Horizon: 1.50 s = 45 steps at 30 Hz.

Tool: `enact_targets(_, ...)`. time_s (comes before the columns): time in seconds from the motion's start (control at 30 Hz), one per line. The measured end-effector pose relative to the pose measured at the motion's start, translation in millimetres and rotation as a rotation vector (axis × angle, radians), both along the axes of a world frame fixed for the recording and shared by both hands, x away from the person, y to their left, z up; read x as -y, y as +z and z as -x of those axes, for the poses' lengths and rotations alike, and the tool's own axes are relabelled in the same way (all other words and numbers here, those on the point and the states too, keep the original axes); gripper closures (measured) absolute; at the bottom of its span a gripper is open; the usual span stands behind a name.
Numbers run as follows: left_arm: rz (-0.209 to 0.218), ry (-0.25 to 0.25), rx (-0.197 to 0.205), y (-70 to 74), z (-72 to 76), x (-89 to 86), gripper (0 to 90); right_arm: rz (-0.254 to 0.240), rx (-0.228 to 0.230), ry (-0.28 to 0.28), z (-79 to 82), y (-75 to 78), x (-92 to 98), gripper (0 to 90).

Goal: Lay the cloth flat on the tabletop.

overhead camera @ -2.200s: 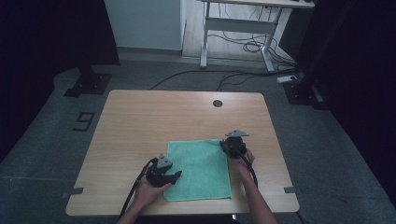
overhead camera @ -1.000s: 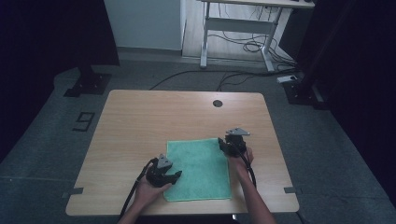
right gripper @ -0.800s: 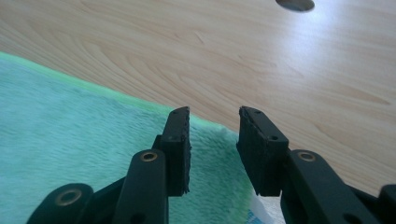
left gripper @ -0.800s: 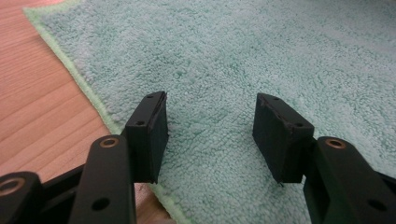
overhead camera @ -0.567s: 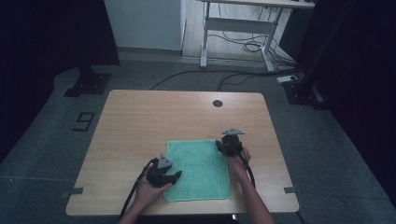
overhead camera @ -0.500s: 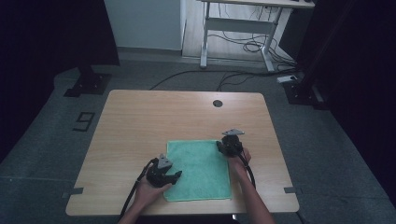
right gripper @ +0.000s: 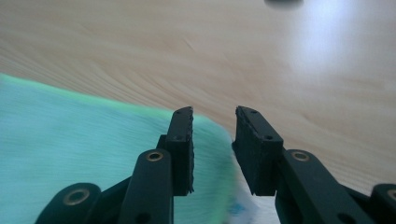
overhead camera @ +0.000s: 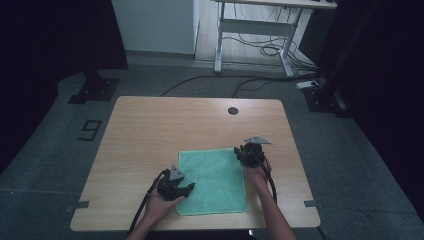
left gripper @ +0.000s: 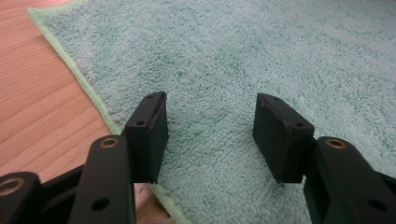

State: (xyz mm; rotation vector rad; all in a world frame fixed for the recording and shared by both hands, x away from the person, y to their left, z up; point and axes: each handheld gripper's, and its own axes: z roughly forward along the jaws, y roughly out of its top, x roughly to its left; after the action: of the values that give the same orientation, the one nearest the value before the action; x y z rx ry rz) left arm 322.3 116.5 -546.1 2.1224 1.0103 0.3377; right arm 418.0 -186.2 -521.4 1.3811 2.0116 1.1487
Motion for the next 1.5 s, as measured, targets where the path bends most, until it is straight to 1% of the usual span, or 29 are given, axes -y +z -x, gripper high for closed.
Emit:
enact_targets(0.03,0.004,0.002,-0.001,0.2,-1.0,-0.7,45.3,-0.008,0.014,0.02,7.6,5.7,-2.7,67.1)
enact_targets(0.07,0.002,0.009,0.002,0.5,-2.2,-1.1,45.3,-0.004,0.026,0.038,15.1,10.4,-5.5,66.8)
enact_targets(0.1,-0.005,0.016,0.008,1.4,-3.5,-2.1,45.3,-0.012,0.037,0.055,22.6,13.9,-7.9,66.6)
enact_targets(0.13,-0.006,0.024,0.01,2.6,-5.1,-3.0,45.5,-0.019,0.038,0.077,29.5,16.0,-10.5,66.1)
enact_targets(0.23,0.008,0.031,0.01,7.1,-12.6,-5.6,45.6,-0.007,0.036,0.135,50.3,15.3,-20.6,64.2)
enact_targets(0.3,0.027,0.036,0.012,10.0,-20.1,-5.8,45.7,0.002,0.017,0.166,64.0,9.2,-28.3,62.2)
enact_targets(0.37,0.039,0.039,0.006,11.6,-30.1,-4.4,46.0,0.027,-0.015,0.2,76.1,-0.6,-37.9,58.8)
enact_targets(0.4,0.042,0.04,-0.003,11.8,-35.5,-3.4,46.1,0.032,-0.026,0.209,81.6,-6.0,-42.2,58.3)
enact_targets(0.43,0.042,0.039,-0.013,11.7,-41.1,-2.3,46.0,0.034,-0.044,0.223,86.3,-11.4,-46.7,57.4)
enact_targets(0.5,0.026,0.048,-0.023,10.7,-51.9,0.2,46.1,0.062,-0.065,0.25,93.6,-20.9,-55.1,55.4)
enact_targets(0.53,0.021,0.051,-0.03,10.3,-57.1,0.8,46.0,0.073,-0.069,0.256,95.7,-24.0,-57.7,54.9)
enact_targets(0.6,0.005,0.054,-0.044,9.1,-66.4,2.5,46.1,0.078,-0.077,0.257,96.8,-27.3,-60.6,53.8)
enact_targets(0.7,-0.017,0.06,-0.056,7.5,-78.0,4.7,46.6,0.085,-0.076,0.253,93.1,-28.4,-59.7,53.0)
enact_targets(0.73,-0.022,0.061,-0.059,6.5,-81.6,5.2,46.6,0.087,-0.073,0.249,91.5,-28.5,-58.7,52.8)
enact_targets(0.8,-0.015,0.063,-0.062,6.5,-87.4,6.3,46.9,0.093,-0.061,0.237,87.9,-29.7,-56.6,53.1)
enact_targets(0.87,-0.024,0.06,-0.052,6.0,-93.8,8.7,47.3,0.087,-0.056,0.217,82.0,-30.5,-53.2,53.1)
enact_targets(0.97,-0.039,0.052,-0.063,7.5,-104.1,13.1,47.2,0.093,-0.052,0.195,73.4,-30.5,-51.9,51.3)
enact_targets(1.0,-0.046,0.048,-0.065,8.0,-106.5,14.4,47.1,0.095,-0.048,0.185,72.5,-29.5,-52.8,50.9)
enact_targets(1.03,-0.054,0.042,-0.068,8.6,-108.4,15.1,46.8,0.092,-0.032,0.186,74.7,-27.4,-54.0,51.0)
enact_targets(1.07,-0.058,0.04,-0.071,9.0,-109.7,15.4,46.8,0.083,-0.015,0.198,78.6,-24.6,-56.4,51.0)
enact_targets(1.13,-0.049,0.039,-0.077,9.1,-111.3,14.8,46.7,0.065,0.004,0.242,88.0,-19.3,-64.6,50.1)
enact_targets(1.23,-0.034,0.045,-0.084,8.9,-111.5,14.0,46.8,0.073,0.014,0.312,100.6,-14.8,-82.5,47.6)
enact_targets(1.37,-0.041,0.051,-0.073,8.3,-109.7,15.4,46.1,0.119,0.006,0.399,114.0,-17.0,-110.5,44.1)
enact_targets(1.43,-0.039,0.051,-0.074,8.3,-109.4,14.8,46.1,0.148,0.01,0.435,119.9,-19.8,-123.8,42.7)
enact_targets(1.47,-0.033,0.054,-0.073,7.9,-109.2,14.6,46.1,0.162,0.011,0.445,122.6,-21.0,-129.2,42.3)
enact_targets(1.5,-0.028,0.053,-0.073,7.7,-109.1,14.1,46.1,0.165,0.008,0.452,125.1,-22.3,-134.2,41.8)
